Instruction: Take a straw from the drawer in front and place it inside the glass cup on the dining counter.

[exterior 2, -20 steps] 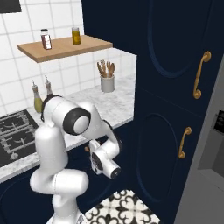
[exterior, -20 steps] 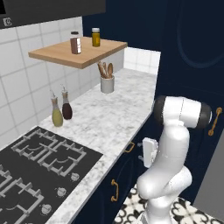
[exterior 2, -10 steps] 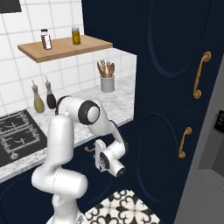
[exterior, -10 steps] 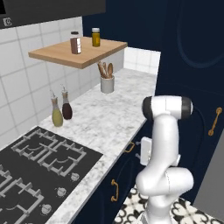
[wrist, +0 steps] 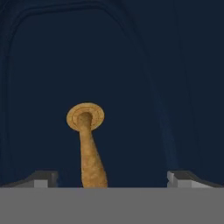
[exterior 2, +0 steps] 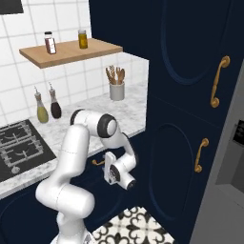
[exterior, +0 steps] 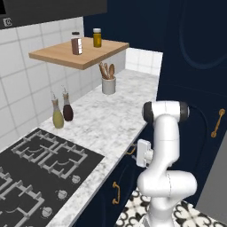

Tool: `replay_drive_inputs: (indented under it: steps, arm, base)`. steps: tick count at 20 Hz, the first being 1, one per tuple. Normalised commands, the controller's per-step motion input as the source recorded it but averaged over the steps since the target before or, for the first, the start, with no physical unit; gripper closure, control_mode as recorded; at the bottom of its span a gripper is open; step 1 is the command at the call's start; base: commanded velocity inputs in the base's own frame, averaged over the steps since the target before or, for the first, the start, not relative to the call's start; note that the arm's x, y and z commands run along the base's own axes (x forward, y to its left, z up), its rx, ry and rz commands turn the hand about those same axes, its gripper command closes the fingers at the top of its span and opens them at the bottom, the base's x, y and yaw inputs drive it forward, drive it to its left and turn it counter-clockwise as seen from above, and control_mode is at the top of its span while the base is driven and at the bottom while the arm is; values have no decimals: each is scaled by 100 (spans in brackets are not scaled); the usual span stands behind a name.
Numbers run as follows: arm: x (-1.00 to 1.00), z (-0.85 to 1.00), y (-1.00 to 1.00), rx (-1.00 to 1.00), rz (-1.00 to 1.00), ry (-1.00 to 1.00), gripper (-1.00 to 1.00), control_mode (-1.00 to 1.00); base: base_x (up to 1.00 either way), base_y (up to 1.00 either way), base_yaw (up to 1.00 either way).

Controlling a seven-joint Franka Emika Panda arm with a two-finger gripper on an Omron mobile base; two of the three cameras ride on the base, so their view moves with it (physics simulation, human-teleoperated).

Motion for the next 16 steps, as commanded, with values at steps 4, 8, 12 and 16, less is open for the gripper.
replay_drive_inputs:
  steps: [4,8,12,16]
  arm:
    - [42,-21,18,0,0,3,-100,-100]
    - [26,-23,19,0,0,2,-100,-100]
    - [6,-13,27,0,0,0,100,-100]
    - [3,-21,13,0,0,8,100,-100]
  base:
    - [0,0,0]
    - [0,0,0]
    - [0,0,0]
    - [0,0,0]
